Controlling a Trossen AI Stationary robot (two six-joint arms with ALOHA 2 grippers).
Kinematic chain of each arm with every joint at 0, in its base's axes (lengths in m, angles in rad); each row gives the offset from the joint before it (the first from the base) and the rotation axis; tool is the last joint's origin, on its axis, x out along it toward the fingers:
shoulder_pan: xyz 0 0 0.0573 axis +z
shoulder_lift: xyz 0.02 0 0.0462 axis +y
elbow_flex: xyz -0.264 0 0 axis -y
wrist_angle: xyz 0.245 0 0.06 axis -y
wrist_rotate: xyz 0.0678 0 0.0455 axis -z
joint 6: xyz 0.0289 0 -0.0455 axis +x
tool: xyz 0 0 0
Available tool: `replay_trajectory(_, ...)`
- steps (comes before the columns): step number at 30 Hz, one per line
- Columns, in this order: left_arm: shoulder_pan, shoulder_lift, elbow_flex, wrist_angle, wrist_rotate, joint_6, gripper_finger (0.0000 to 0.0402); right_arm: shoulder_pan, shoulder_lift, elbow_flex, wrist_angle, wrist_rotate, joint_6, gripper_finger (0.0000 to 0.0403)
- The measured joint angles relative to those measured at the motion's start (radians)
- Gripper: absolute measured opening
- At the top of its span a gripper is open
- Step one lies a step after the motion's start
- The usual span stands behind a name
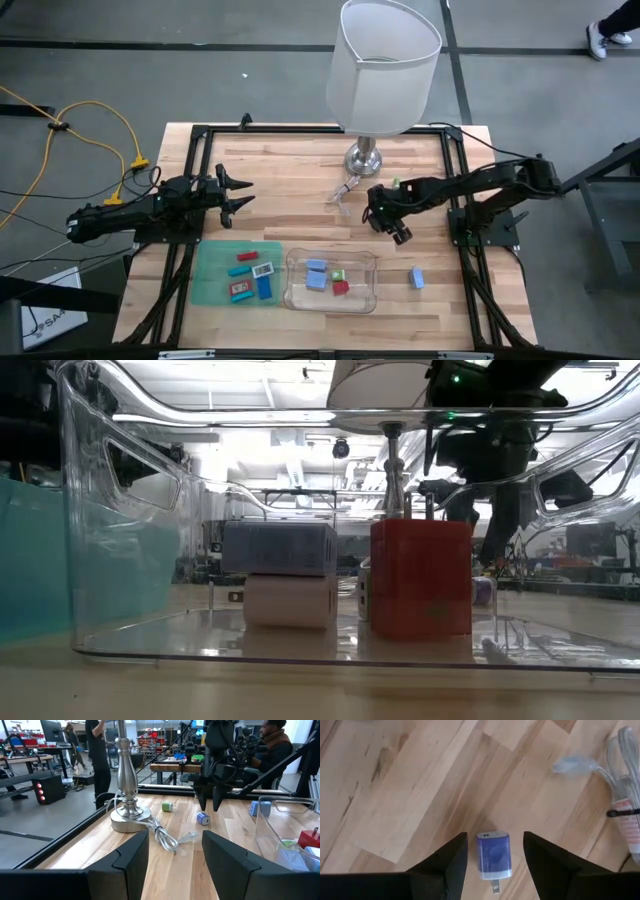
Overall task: Pick & Place Office items
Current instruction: Put the violet charger adapter into the transparent bin
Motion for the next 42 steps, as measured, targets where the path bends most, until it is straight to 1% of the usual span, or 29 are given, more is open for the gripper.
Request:
replay_trajectory(4, 0.000, 0.000, 0.000, 0.001, 0.000, 0.000, 0.0177, -0.008, 0.012, 0.001, 0.032, -0.019, -0.039, 0.0180)
replay_trajectory(9, 0.000, 0.000, 0.000, 0.002, 0.000, 0.000, 0.0177, -0.012, 0.033, 0.002, 0.032, -0.022, -0.048, 0.0181)
replay_trajectory(18, 0.000, 0.000, 0.000, 0.011, 0.000, 0.000, 0.0177, -0.036, 0.091, 0.000, 0.028, -0.025, -0.072, 0.0212)
replay_trajectory(23, 0.000, 0.000, 0.000, 0.016, 0.000, 0.000, 0.0177, -0.053, 0.123, 0.001, 0.033, -0.026, -0.075, 0.0215)
replay_trajectory(31, 0.000, 0.000, 0.000, 0.016, 0.000, 0.000, 0.0177, -0.063, 0.129, 0.001, 0.024, -0.023, -0.075, 0.0198)
replay_trajectory(42, 0.000, 0.000, 0.000, 0.016, 0.000, 0.000, 0.0177, -0.062, 0.129, 0.001, 0.019, -0.023, -0.085, 0.0145)
